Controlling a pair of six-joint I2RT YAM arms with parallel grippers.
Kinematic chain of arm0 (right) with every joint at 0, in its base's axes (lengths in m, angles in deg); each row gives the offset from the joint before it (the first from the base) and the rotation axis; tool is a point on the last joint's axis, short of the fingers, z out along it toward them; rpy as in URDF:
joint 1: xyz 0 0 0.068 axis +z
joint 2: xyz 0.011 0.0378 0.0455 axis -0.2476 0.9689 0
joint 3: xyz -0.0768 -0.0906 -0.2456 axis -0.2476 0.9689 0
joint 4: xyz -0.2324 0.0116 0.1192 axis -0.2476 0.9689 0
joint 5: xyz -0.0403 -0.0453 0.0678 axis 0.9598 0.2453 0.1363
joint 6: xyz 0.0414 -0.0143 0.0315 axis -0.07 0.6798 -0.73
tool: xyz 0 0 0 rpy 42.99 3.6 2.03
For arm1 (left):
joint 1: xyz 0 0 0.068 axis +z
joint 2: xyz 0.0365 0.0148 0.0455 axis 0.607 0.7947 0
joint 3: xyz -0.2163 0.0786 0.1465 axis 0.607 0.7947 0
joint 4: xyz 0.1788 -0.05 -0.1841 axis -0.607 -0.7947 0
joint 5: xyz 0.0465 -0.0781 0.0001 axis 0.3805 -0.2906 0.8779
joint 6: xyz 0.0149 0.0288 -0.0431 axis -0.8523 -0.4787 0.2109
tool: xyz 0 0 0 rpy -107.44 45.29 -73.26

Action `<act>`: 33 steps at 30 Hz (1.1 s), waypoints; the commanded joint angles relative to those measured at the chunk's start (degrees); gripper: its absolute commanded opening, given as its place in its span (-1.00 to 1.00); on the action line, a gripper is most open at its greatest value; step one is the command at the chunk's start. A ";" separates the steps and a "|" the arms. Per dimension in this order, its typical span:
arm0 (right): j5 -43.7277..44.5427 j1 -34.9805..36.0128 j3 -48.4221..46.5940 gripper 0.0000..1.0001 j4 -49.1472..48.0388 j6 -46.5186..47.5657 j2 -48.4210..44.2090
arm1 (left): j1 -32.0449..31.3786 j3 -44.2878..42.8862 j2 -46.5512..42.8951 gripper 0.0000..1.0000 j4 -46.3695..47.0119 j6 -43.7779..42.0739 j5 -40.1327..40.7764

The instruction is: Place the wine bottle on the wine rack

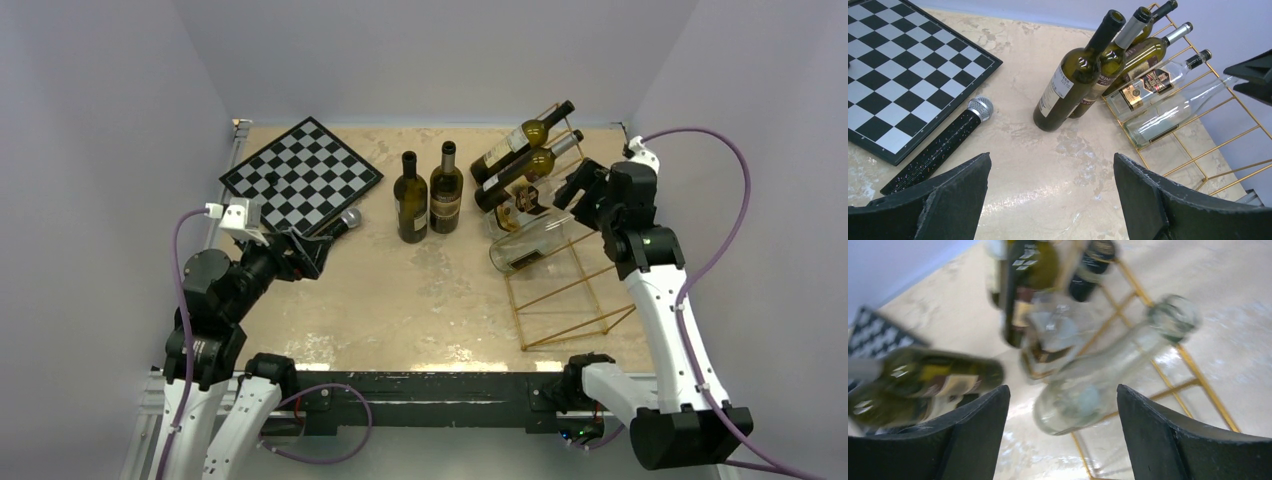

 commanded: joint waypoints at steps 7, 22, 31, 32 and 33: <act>-24.69 17.03 -10.22 0.64 -15.25 21.45 6.64 | -0.15 0.56 0.48 0.91 2.49 0.45 -0.73; -6.86 28.68 -17.62 0.28 -34.50 27.28 26.67 | -0.15 0.58 1.76 0.91 2.70 1.15 -1.55; -2.97 30.28 -19.19 0.06 -35.73 28.30 32.98 | -0.15 0.69 2.58 0.91 2.90 0.93 -1.51; -2.12 30.43 -19.08 0.04 -35.72 28.15 33.31 | -0.15 0.66 2.58 0.91 2.77 0.89 -1.51; -1.52 30.48 -18.92 -0.08 -35.72 27.92 33.51 | -0.16 0.71 2.59 0.91 2.76 0.89 -1.48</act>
